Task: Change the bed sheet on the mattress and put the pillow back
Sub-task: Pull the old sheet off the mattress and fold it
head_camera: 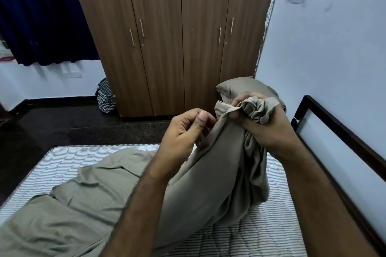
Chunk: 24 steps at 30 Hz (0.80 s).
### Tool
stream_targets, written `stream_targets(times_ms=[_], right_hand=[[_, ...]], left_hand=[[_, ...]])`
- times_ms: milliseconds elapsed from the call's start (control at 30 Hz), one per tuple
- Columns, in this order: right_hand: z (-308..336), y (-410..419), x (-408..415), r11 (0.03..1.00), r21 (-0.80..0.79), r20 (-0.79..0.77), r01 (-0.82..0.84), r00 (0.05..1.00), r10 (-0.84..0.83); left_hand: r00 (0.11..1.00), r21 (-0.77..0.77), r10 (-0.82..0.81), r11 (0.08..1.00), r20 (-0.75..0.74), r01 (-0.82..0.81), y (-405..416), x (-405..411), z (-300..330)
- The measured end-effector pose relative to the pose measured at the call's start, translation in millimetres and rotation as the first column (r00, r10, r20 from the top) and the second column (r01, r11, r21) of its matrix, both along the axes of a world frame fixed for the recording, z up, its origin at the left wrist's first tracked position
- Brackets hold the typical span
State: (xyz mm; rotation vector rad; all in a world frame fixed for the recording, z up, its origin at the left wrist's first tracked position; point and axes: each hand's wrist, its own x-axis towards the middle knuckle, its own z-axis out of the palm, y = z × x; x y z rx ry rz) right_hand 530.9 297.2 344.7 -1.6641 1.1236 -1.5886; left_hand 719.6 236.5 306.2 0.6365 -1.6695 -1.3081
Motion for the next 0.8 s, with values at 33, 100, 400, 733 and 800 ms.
stream_targets(times_ms=[33, 100, 400, 733, 800], right_hand=[[0.5, 0.5, -0.5, 1.000, -0.004, -0.001, 0.003, 1.000, -0.003], [0.7, -0.3, -0.9, 1.000, -0.017, 0.013, 0.022, 1.000, -0.022], [-7.2, -7.3, -1.4, 0.977, -0.032, -0.053, 0.212, 0.976, -0.213], [-6.3, -5.3, -1.2, 0.976, -0.019, -0.071, 0.217, 0.973, -0.217], [-5.5, -2.9, -3.6, 0.982, -0.001, -0.085, 0.188, 0.979, -0.188]], left_hand=[[1.000, 0.038, -0.005, 0.999, 0.007, 0.004, 0.0, -1.6, -1.4], [0.996, 0.088, -0.050, 0.995, 0.067, 0.044, 0.3, -4.1, -5.6], [0.986, -0.088, -0.065, 0.993, 0.153, 0.079, -1.7, -11.5, -18.0], [0.979, -0.266, 0.201, 0.945, 0.024, -0.188, 1.6, -10.4, -15.2], [0.984, -0.133, 0.166, 0.976, -0.069, -0.174, 3.9, -4.8, -6.2]])
